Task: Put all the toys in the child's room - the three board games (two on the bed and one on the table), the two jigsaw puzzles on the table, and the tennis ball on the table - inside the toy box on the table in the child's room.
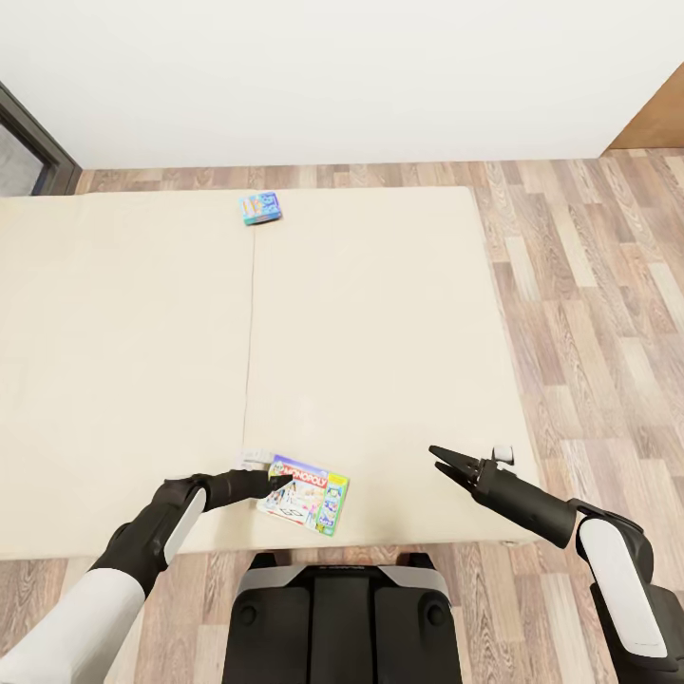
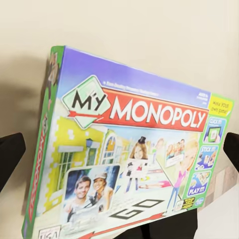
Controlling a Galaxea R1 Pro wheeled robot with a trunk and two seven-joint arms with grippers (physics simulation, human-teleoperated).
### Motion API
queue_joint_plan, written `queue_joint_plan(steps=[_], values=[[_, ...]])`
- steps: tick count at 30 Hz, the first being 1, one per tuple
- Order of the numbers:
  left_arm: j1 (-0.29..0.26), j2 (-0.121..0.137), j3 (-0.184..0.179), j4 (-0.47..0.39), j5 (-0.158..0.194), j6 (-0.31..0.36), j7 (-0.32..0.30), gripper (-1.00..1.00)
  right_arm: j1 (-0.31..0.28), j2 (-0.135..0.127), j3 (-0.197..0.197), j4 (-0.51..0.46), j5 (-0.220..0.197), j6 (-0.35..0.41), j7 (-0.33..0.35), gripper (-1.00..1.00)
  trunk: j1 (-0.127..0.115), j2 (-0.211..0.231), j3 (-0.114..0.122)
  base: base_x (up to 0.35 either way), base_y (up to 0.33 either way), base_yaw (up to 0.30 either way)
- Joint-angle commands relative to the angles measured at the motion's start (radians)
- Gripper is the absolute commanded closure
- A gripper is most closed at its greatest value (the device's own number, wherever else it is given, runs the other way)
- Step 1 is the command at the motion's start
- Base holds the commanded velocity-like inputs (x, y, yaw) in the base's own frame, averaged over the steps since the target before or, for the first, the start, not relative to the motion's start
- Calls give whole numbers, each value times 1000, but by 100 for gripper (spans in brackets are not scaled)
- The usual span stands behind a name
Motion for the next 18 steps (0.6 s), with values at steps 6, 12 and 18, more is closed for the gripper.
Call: queue_joint_plan(steps=[6, 12, 18], values=[[0, 2, -3, -1, 9, 7, 2, -100, -1, 0, -2, 0, 7, 4, 8, -100, 1, -2, -1, 0, 0, 0], [0, 2, -3, -1, 9, 6, 2, -100, -1, 0, -1, 0, 7, 4, 8, -100, 1, -2, -1, 0, 0, 0], [0, 2, -3, -1, 9, 6, 2, -100, -1, 0, -1, 0, 7, 4, 8, -100, 1, -2, -2, 0, 0, 0]])
